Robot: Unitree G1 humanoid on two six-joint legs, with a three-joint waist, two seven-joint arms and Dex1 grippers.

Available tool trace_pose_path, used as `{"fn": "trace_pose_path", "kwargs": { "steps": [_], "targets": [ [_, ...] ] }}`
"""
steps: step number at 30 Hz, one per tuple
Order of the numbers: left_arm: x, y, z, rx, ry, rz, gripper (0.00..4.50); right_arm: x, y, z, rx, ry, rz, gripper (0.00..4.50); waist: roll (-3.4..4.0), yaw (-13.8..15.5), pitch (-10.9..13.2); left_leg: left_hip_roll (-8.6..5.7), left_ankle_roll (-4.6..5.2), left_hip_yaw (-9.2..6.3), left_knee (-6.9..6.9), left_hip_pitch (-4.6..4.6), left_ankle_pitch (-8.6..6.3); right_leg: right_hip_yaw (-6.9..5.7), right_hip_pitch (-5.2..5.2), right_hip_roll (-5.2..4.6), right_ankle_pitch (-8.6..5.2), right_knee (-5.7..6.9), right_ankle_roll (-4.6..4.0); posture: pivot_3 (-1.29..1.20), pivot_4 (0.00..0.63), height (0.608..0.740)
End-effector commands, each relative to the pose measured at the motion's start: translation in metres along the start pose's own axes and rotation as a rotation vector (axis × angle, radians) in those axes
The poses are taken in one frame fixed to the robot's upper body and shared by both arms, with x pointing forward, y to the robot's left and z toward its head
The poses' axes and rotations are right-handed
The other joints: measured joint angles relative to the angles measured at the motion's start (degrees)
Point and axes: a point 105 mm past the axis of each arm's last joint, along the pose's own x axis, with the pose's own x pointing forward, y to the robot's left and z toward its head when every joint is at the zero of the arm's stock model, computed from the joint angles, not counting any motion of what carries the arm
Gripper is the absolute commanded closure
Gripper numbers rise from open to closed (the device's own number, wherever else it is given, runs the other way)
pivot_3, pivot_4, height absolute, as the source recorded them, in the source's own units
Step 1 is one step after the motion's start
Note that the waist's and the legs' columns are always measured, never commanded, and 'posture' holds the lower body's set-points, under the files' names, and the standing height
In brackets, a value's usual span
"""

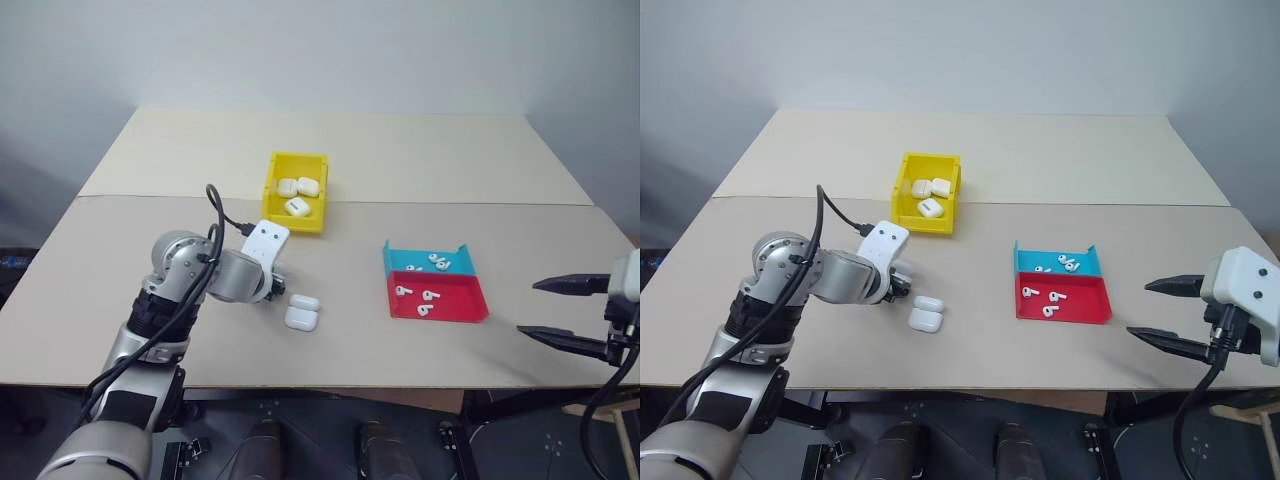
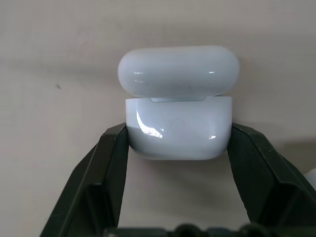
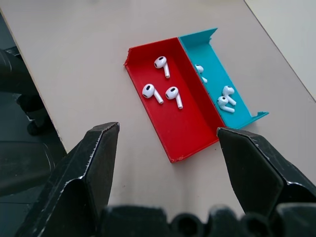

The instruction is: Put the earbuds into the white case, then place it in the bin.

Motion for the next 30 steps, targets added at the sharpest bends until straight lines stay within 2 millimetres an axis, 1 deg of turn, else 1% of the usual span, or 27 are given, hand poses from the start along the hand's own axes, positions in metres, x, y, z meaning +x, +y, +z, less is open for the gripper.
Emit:
{"fn": "trace_pose_path", "kwargs": {
  "steps": [1, 2, 3, 4, 5, 6, 8, 9, 11, 13, 16, 18, 21, 23, 25, 27, 30],
  "targets": [
    [-0.039, 0.01, 0.031, 0.025, -0.213, -0.056, 1.75, -0.007, -0.008, 0.011, -0.075, 0.002, -0.012, 0.77, -0.01, -0.2, 0.0, 0.01, 0.0, 0.0, -0.01, -0.09, 0.0, -0.01, -0.08, 0.01, 0.01, 0.0, -0.01, 0.0, 0.15, 0.74],
    [-0.045, 0.011, 0.034, 0.026, -0.259, -0.07, 1.75, -0.008, -0.009, 0.012, -0.078, 0.007, -0.011, 0.77, -0.01, -0.2, 0.0, 0.02, 0.0, 0.0, -0.01, -0.15, 0.0, -0.01, -0.13, 0.01, 0.03, -0.01, -0.03, 0.0, 0.15, 0.74],
    [-0.052, 0.013, 0.039, 0.029, -0.334, -0.073, 1.75, -0.009, -0.012, 0.014, -0.081, 0.013, -0.01, 0.77, 0.0, -0.3, 0.0, 0.01, 0.0, 0.0, -0.01, -0.15, 0.0, -0.01, -0.13, 0.01, 0.05, -0.01, -0.06, 0.0, 0.15, 0.74],
    [-0.061, 0.015, 0.045, -0.006, -0.435, -0.109, 1.75, -0.009, -0.015, 0.018, -0.096, 0.014, -0.008, 0.77, 0.02, -0.3, 0.0, 0.0, 0.0, 0.0, -0.02, -0.15, -0.01, -0.01, -0.12, 0.0, 0.05, -0.02, -0.07, 0.0, 0.15, 0.74],
    [-0.07, 0.016, 0.05, -0.027, -0.55, -0.13, 1.75, -0.009, -0.017, 0.022, -0.11, 0.012, -0.005, 0.77, 0.11, -0.5, 0.0, 0.0, 0.0, 0.0, -0.05, -0.17, -0.01, -0.01, -0.12, -0.01, 0.1, -0.09, -0.14, 0.0, 0.15, 0.74],
    [-0.08, 0.018, 0.058, -0.043, -0.739, -0.136, 1.75, -0.009, -0.018, 0.028, -0.138, 0.001, 0.006, 0.77, 0.15, -0.6, -0.1, 0.0, 0.0, 0.04, -0.08, -0.16, -0.01, 0.01, -0.12, -0.03, 0.15, -0.15, -0.25, 0.0, 0.15, 0.74],
    [-0.09, 0.012, 0.056, 0.054, -0.913, -0.187, 1.75, -0.005, -0.018, 0.035, -0.17, 0.008, 0.036, 0.77, 0.15, -0.8, -0.1, 0.01, 0.0, 0.07, -0.17, -0.11, -0.02, 0.01, -0.09, -0.05, 0.07, -0.22, -0.43, 0.0, 0.15, 0.74],
    [-0.091, 0.008, 0.053, 0.096, -0.968, -0.217, 1.75, -0.004, -0.018, 0.036, -0.175, 0.021, 0.048, 0.77, 0.15, -0.7, -0.1, 0.04, 0.0, 0.06, -0.18, -0.15, -0.02, -0.02, -0.1, -0.02, -0.1, -0.23, -0.76, 0.0, 0.15, 0.74],
    [-0.095, -0.005, 0.044, 0.099, -1.11, -0.393, 1.75, 0.001, -0.017, 0.042, -0.222, 0.026, 0.083, 0.77, 0.16, -0.4, -0.1, 0.07, 0.0, 0.06, -0.17, -0.16, -0.01, -0.08, -0.11, -0.02, -0.11, -0.24, -0.85, 0.0, 0.15, 0.74],
    [-0.093, -0.013, 0.032, 0.098, -1.193, -0.508, 1.75, 0.005, -0.016, 0.047, -0.259, 0.035, 0.121, 0.77, 0.18, 0.2, -0.1, 0.07, 0.01, 0.07, -0.12, -0.19, -0.01, -0.11, -0.09, -0.04, -0.1, -0.27, -0.89, 0.0, 0.15, 0.74],
    [-0.088, -0.022, 0.018, 0.13, -1.293, -0.598, 1.75, 0.012, -0.018, 0.052, -0.303, 0.051, 0.153, 0.77, 0.19, 0.5, -0.1, 0.09, 0.04, 0.11, -0.06, -0.29, 0.0, -0.11, -0.1, -0.04, -0.11, -0.31, -0.88, 0.0, 0.15, 0.74],
    [-0.082, -0.031, 0.011, 0.181, -1.334, -0.652, 1.75, 0.016, -0.018, 0.057, -0.342, 0.045, 0.174, 0.77, 0.2, 0.4, -0.1, 0.08, 0.06, 0.12, -0.03, -0.3, 0.01, -0.09, -0.1, -0.04, -0.11, -0.31, -0.87, 0.0, 0.15, 0.74],
    [-0.081, -0.039, 0.005, 0.181, -1.444, -0.717, 1.75, 0.022, -0.013, 0.064, -0.38, 0.043, 0.222, 0.77, 0.2, 0.4, -0.1, 0.14, 0.09, 0.12, -0.02, -0.32, 0.02, -0.11, -0.11, 0.01, -0.13, -0.3, -0.8, 0.0, 0.15, 0.74],
    [-0.077, -0.046, 0.001, 0.215, -1.438, -0.765, 1.75, 0.024, -0.009, 0.064, -0.373, 0.076, 0.271, 0.77, 0.2, 0.4, -0.1, 0.16, 0.12, 0.12, -0.02, -0.34, 0.01, -0.11, -0.12, 0.03, -0.08, -0.3, -0.81, 0.0, 0.15, 0.74],
    [-0.079, -0.052, -0.003, 0.264, -1.47, -0.821, 1.75, 0.027, -0.005, 0.06, -0.356, 0.128, 0.322, 0.77, 0.22, 0.4, -0.1, 0.23, 0.16, 0.11, -0.04, -0.36, -0.02, -0.12, -0.15, 0.08, -0.07, -0.29, -0.78, 0.0, 0.15, 0.74],
    [-0.078, -0.055, -0.006, 0.275, -1.487, -0.852, 1.75, 0.032, -0.001, 0.055, -0.358, 0.187, 0.365, 0.77, 0.24, 0.4, -0.1, 0.23, 0.2, 0.12, -0.04, -0.35, -0.04, -0.11, -0.19, 0.08, -0.08, -0.22, -0.72, 0.0, 0.15, 0.74],
    [-0.078, -0.057, -0.011, 0.279, -1.522, -0.894, 1.75, 0.042, 0.003, 0.052, -0.38, 0.224, 0.397, 0.77, 0.25, 0.2, -0.1, 0.27, 0.2, 0.13, -0.03, -0.35, -0.05, -0.12, -0.24, 0.1, -0.12, -0.2, -0.71, 0.0, 0.15, 0.74]
  ]
}}
